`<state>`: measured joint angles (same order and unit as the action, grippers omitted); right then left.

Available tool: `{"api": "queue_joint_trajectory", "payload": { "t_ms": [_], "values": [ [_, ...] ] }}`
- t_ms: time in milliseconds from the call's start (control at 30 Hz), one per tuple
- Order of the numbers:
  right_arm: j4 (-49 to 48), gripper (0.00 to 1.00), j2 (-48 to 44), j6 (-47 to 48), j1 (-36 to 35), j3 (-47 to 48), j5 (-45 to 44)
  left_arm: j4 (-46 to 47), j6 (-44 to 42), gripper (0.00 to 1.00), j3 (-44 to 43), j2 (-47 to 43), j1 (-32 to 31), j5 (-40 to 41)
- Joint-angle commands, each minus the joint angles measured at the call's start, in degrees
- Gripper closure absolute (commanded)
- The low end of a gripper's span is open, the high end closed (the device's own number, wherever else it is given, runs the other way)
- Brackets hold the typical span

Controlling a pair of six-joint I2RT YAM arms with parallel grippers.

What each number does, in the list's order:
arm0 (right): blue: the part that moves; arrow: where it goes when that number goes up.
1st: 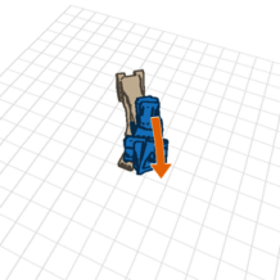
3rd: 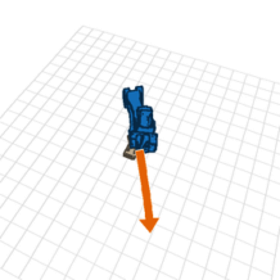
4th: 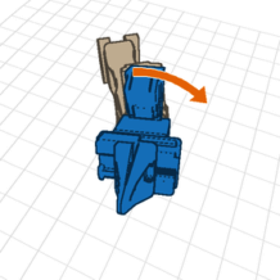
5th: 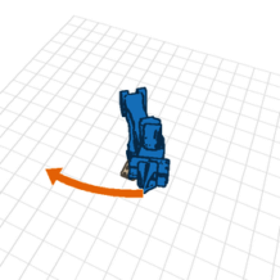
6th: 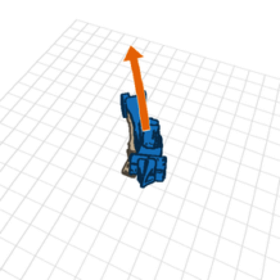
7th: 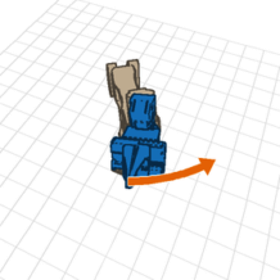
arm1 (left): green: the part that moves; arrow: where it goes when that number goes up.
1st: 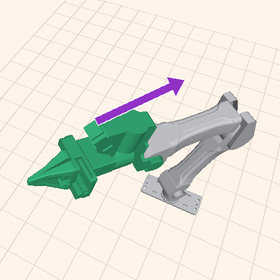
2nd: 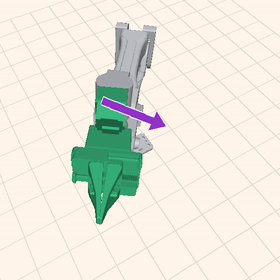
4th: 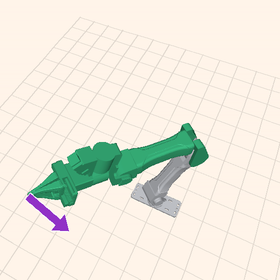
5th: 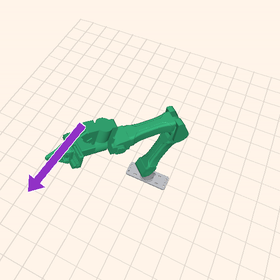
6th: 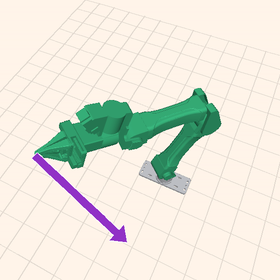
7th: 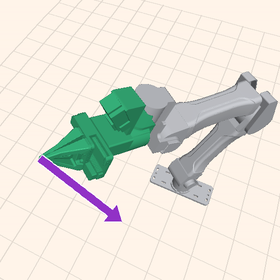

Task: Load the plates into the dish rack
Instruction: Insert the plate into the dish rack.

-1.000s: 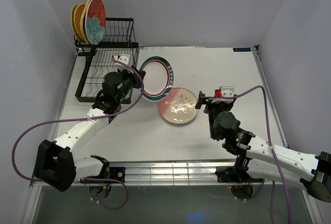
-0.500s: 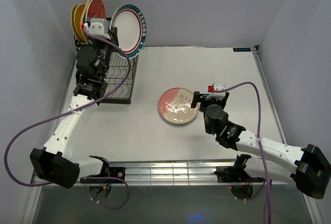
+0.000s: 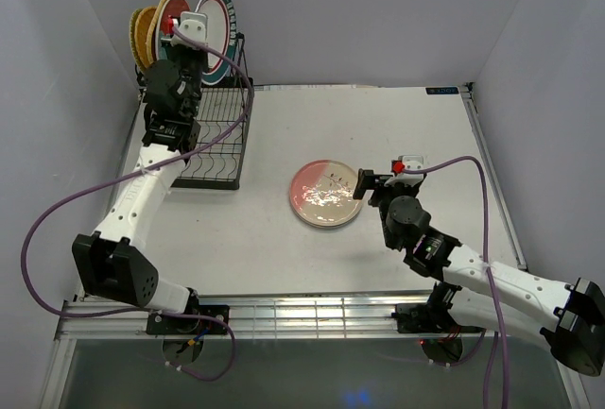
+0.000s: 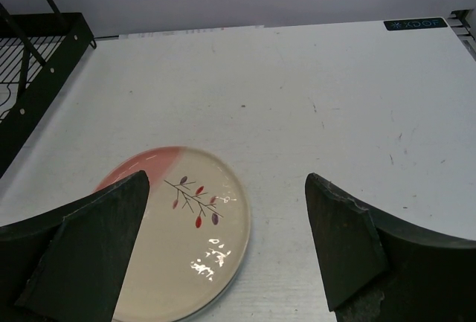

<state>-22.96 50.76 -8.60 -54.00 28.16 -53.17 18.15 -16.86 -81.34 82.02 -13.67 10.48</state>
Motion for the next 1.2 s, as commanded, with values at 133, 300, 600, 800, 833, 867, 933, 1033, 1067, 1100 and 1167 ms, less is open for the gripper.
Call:
{"api": "queue_joint_trajectory", "payload": {
  "t_ms": [133,300,600,800,833,867,933,1033,1067,1100,1167],
  "values": [
    [-0.9,0.09,0.1,-1.4,0.3,0.3,0.8,10.3,-9.9,1.0,-4.5,2.2,1.5,1.7],
    [-0.2,0.1,0.2,-1.8,0.3,0.5,1.2,10.3,-10.2,1.0,-6.5,4.1,4.2,0.4],
    [-0.2,0.1,0.1,-2.0,0.6,0.3,1.6,10.5,-8.7,1.0,-9.1,8.9,9.8,-2.7],
    [-0.1,0.1,0.7,-2.1,0.9,0.6,2.2,13.2,-9.7,1.0,-9.4,12.1,11.1,-3.0],
    [-0.2,0.1,0.7,-2.2,1.0,0.5,2.3,13.3,-9.8,1.0,-10.4,13.4,11.3,-2.9],
    [-0.2,0.1,0.7,-2.1,1.0,0.5,2.3,13.3,-9.7,1.0,-10.8,14.0,11.4,-3.0],
    [-0.2,0.1,0.7,-2.0,1.2,0.5,2.4,13.4,-9.0,1.0,-11.2,14.7,11.6,-3.4],
    [-0.1,0.1,0.7,-2.2,1.4,0.5,2.6,13.6,-8.3,1.0,-12.3,16.4,11.7,-3.5],
    [-0.1,0.1,0.7,-2.3,1.4,0.5,2.7,13.6,-8.3,1.0,-13.0,17.6,11.7,-3.4],
    [-0.1,0.1,0.7,-2.4,1.5,0.5,2.8,13.5,-8.3,1.0,-13.5,18.0,11.7,-2.9],
    [-0.1,0.1,0.7,-2.3,1.6,0.5,3.0,13.6,-8.1,1.0,-14.0,19.3,11.7,-2.8]
  ]
}}
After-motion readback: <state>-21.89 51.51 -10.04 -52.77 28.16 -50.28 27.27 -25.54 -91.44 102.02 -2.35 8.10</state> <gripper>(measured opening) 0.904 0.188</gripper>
